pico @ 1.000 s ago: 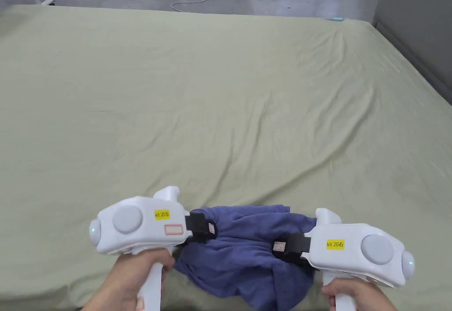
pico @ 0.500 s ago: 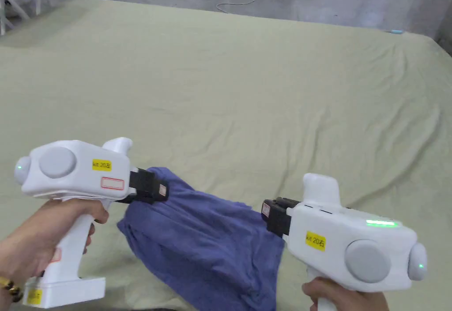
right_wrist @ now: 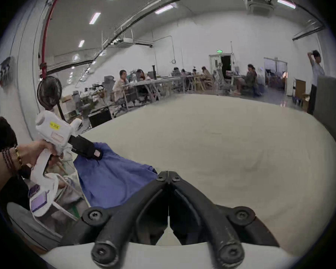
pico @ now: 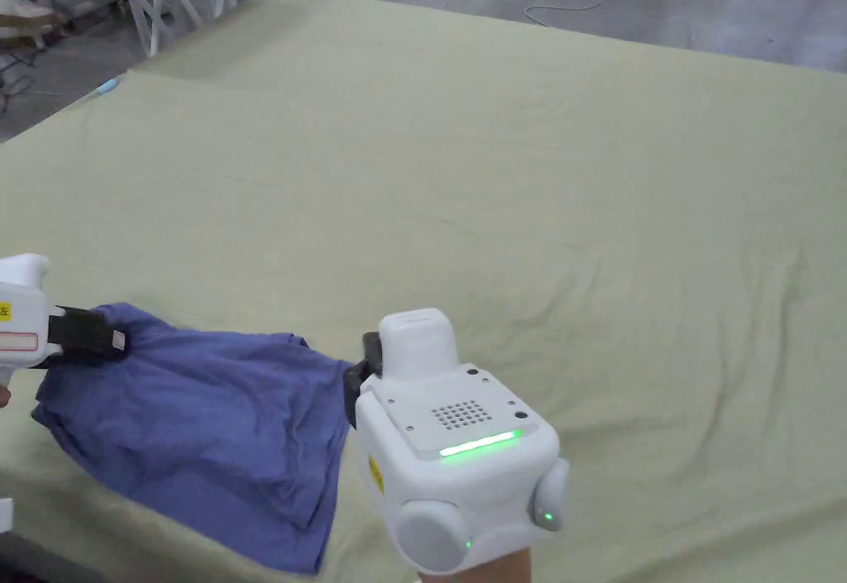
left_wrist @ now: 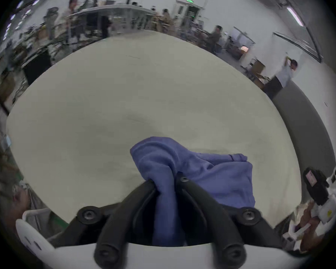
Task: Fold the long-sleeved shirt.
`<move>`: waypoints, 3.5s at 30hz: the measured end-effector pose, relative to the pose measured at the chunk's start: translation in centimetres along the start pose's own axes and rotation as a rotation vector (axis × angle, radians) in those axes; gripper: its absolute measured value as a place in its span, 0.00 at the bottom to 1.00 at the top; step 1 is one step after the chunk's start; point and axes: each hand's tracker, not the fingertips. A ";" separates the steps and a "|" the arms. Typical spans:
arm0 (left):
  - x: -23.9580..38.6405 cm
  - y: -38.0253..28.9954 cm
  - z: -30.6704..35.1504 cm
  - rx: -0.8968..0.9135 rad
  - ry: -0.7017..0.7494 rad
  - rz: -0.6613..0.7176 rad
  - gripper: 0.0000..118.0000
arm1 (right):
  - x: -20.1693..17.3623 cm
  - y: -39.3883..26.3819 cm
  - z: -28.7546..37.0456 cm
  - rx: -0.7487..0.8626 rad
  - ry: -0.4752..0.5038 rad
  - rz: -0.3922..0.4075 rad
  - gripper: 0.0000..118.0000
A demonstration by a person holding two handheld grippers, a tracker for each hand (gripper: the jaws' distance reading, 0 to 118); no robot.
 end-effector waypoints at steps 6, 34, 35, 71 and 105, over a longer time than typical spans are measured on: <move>3.5 -1.1 3.2 0.221 0.045 -0.111 1.00 | 0.6 0.1 -0.5 -0.090 0.020 -0.028 0.00; 50.8 -22.2 8.3 0.828 -0.225 -0.456 0.03 | 26.5 -0.8 36.0 0.428 -0.695 -0.003 0.00; 50.9 -23.1 8.4 0.838 -0.236 -0.476 0.03 | 26.5 -1.8 36.4 0.425 -0.691 0.004 0.00; 47.0 -25.3 7.1 0.823 -0.165 -0.484 1.00 | 26.8 -5.9 33.8 0.377 -0.782 0.011 0.92; 46.5 -25.1 6.9 0.853 -0.125 -0.491 1.00 | 26.6 -5.3 33.6 0.412 -0.751 0.035 0.92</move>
